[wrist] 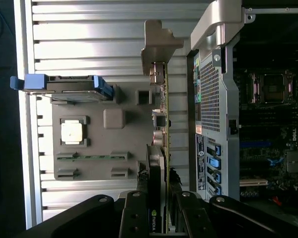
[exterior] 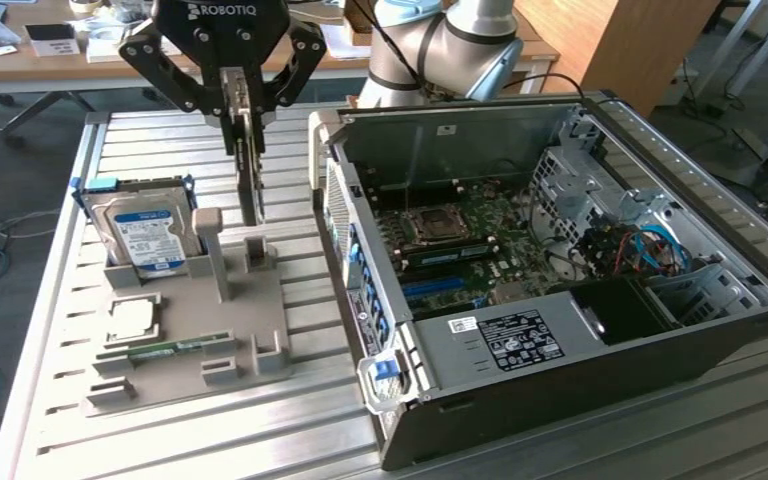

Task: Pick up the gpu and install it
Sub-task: 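Pick up the gpu and move the gpu toward the slot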

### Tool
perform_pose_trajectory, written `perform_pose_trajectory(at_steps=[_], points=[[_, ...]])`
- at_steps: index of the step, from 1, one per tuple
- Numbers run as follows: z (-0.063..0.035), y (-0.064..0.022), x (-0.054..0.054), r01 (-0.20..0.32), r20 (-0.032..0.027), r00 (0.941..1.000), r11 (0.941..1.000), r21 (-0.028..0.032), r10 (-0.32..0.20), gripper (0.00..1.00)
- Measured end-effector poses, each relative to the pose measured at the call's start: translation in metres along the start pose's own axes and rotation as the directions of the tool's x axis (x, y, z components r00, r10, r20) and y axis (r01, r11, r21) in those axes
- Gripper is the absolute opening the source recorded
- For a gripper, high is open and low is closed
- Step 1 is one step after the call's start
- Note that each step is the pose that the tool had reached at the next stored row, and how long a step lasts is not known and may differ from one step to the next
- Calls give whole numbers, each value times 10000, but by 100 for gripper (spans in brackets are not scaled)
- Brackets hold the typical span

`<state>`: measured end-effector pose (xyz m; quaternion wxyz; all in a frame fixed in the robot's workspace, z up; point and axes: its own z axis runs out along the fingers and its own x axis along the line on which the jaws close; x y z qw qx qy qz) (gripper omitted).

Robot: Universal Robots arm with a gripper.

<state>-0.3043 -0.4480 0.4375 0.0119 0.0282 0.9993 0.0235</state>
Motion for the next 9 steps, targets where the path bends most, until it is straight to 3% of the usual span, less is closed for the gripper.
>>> perform_pose_trajectory(at_steps=[9], points=[[0, 0, -5, 3, 0, 10000, 10000, 0, -3, 27]])
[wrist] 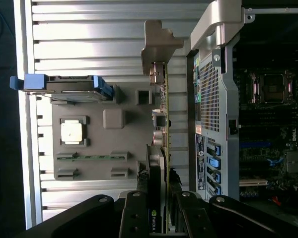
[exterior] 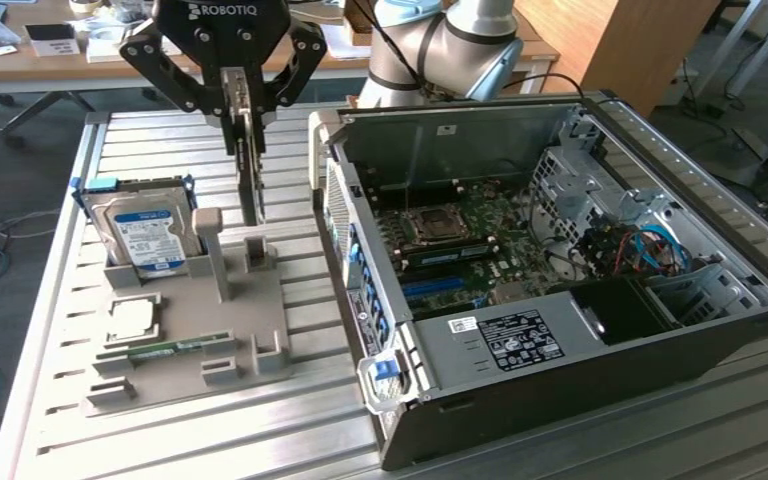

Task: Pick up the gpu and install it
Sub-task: 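Pick up the gpu and move the gpu toward the slot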

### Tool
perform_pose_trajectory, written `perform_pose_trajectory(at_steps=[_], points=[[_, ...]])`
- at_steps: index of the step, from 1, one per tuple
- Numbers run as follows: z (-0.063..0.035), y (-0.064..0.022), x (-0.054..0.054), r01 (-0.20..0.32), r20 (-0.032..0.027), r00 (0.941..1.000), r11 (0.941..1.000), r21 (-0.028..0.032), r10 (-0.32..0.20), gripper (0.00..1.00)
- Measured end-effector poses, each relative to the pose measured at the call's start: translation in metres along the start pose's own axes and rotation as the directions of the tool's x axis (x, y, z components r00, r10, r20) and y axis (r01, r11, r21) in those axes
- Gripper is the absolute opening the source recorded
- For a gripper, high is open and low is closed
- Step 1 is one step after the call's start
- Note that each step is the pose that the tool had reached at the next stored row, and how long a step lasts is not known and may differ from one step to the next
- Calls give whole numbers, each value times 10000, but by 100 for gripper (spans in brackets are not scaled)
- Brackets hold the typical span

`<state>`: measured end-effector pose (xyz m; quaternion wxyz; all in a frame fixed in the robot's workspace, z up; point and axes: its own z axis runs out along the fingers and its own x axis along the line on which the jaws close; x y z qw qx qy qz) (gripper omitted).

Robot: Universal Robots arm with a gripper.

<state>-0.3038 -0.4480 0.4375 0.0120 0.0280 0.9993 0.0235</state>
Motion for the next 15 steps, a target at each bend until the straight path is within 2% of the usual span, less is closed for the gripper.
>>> perform_pose_trajectory(at_steps=[7, 15], points=[[2, 3, -50, 1, 1, 10000, 10000, 0, -1, 27], [6, 12, -220, 0, 0, 10000, 10000, -1, 0, 27]])
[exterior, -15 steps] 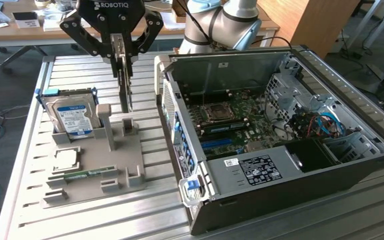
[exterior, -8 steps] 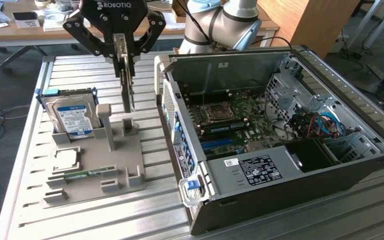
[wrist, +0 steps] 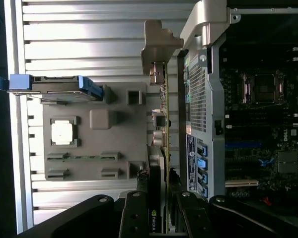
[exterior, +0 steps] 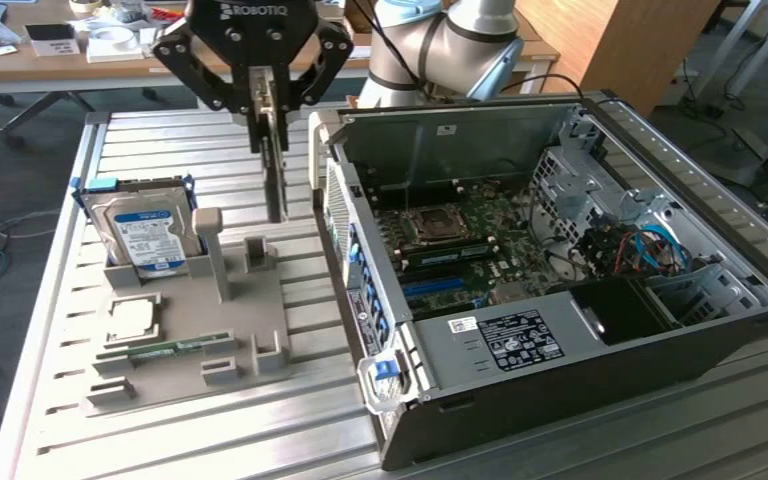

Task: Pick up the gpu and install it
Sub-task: 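Pick up the gpu and move the gpu toward the slot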

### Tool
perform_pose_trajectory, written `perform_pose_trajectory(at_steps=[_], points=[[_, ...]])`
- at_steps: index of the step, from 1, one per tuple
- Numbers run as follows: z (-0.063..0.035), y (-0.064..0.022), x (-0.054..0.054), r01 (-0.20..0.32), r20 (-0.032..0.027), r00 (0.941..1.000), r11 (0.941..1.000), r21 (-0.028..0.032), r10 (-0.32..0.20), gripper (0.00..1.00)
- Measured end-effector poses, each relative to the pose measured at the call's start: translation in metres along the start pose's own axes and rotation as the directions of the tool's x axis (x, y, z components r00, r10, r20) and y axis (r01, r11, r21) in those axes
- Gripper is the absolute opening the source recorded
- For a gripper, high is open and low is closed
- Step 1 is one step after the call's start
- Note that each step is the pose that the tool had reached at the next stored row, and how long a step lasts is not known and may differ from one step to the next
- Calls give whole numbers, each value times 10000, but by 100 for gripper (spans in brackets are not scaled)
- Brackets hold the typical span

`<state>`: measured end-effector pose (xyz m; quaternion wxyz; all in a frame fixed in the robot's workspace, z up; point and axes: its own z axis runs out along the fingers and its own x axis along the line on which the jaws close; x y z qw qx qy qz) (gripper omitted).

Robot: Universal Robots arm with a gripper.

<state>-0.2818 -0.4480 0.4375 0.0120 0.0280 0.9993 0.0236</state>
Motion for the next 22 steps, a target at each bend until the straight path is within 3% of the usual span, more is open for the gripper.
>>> perform_pose_trajectory(at_steps=[22], points=[[21, 46, -835, 0, -3, 10000, 10000, 0, 0, 27]])
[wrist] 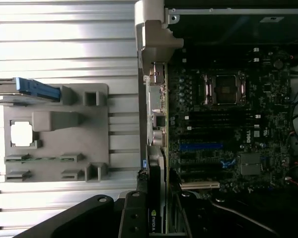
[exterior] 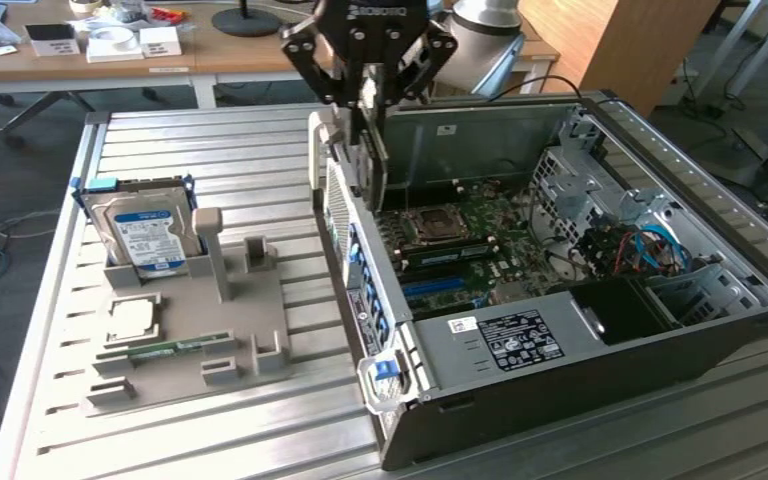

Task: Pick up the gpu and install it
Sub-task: 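Pick up the gpu and move the gpu toward the slot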

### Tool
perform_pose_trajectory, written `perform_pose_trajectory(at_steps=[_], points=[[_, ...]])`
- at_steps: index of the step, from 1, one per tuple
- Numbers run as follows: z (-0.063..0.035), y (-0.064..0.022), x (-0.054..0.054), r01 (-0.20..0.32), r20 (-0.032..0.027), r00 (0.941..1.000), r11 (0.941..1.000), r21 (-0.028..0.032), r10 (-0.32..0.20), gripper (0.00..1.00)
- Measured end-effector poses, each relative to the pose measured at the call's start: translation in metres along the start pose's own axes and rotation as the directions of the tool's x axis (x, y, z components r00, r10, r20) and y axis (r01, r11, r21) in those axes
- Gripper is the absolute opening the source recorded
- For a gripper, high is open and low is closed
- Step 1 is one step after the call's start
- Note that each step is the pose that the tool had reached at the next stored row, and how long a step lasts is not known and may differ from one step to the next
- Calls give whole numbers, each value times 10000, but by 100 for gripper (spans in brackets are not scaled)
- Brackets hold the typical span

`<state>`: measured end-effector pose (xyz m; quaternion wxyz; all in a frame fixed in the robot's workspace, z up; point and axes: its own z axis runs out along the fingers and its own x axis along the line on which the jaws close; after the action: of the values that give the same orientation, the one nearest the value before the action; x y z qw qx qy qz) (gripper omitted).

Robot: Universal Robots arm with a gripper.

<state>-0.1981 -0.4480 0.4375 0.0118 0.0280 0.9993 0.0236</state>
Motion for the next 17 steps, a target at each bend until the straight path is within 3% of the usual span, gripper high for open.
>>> perform_pose_trajectory(at_steps=[17], points=[[17, 38, -695, -1, -8, 10000, 10000, 1, 1, 27]])
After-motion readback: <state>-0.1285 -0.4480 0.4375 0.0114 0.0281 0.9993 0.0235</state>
